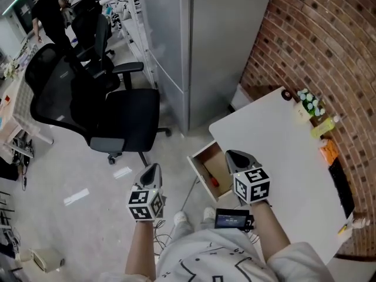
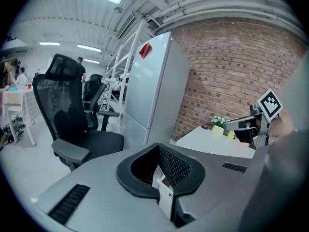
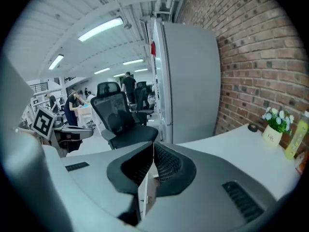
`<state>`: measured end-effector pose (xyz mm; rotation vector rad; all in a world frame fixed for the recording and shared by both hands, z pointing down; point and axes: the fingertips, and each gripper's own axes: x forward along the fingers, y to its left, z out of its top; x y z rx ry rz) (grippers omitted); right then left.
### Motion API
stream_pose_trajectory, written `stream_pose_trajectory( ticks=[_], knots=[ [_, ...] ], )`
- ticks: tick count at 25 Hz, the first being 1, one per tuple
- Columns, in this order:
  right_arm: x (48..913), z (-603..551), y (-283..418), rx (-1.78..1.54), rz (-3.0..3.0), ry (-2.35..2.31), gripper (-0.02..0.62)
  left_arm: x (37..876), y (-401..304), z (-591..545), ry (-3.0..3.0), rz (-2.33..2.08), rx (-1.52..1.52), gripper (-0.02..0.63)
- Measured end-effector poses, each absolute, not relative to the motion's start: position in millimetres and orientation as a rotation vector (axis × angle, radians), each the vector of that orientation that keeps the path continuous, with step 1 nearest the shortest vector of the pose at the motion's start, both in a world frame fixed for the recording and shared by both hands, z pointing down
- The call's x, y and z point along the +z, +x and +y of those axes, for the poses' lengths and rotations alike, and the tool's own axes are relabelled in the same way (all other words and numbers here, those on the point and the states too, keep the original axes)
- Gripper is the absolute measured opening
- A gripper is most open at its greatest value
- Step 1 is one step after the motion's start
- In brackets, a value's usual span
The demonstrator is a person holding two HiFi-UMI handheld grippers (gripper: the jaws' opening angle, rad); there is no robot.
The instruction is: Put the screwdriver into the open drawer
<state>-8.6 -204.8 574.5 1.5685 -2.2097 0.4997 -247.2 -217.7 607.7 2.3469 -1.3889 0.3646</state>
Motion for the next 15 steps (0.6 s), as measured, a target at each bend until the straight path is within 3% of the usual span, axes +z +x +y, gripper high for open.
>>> stream_pose_trajectory(
  ticks=[15],
  knots=[
    [429,-197,4,-0.22,-2.344,1.864,0.02,469,-236,-238,2.683,-1.57,0.115,0.011]
  ],
)
